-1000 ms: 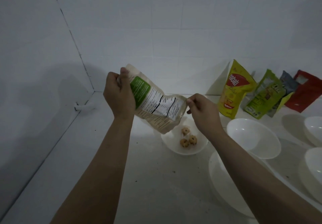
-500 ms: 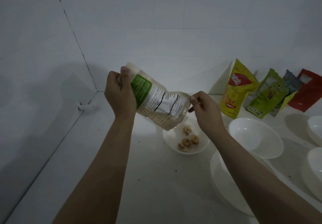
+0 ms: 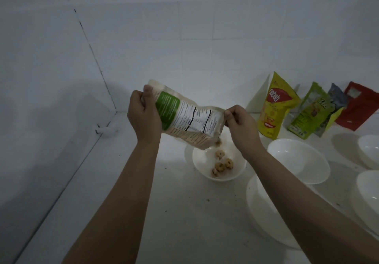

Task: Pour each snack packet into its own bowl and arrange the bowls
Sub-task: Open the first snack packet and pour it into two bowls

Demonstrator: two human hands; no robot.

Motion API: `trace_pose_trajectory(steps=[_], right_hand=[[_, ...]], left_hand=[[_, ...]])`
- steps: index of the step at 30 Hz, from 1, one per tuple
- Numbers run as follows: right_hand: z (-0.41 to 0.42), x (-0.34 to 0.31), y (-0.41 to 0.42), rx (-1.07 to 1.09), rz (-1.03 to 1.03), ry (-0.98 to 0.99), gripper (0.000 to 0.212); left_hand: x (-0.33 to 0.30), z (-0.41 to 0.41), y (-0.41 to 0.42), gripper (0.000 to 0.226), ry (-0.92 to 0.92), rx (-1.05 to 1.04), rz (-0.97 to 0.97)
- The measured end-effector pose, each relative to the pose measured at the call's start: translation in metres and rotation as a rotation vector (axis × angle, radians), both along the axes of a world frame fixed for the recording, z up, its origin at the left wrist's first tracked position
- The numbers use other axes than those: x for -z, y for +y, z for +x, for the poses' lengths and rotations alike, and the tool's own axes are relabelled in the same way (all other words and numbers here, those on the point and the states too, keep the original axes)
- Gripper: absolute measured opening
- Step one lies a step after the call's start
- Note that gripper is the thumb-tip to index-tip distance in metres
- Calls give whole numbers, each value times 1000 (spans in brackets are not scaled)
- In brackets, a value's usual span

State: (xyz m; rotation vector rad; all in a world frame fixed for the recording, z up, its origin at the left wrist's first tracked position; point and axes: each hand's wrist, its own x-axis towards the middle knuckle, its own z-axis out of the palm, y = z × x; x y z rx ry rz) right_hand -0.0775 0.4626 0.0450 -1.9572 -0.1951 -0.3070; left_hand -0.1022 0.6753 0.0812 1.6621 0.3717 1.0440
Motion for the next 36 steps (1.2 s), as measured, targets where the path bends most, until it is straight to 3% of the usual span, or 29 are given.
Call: trace_pose_trajectory(steps=[8, 15, 20, 36], right_hand=[[-6, -1, 2, -44, 22, 53, 18], [-6, -3, 10, -88, 31, 69, 20], [-11, -9, 13, -68, -3, -22, 18], [-12, -7, 12, -107, -24, 33, 20]], left_hand=[[2, -6, 3, 40, 2, -41, 16], [13, -19, 14, 38, 32, -58, -90], [9, -26, 14, 38, -5, -56, -119], [9, -28, 12, 40, 7, -55, -36]])
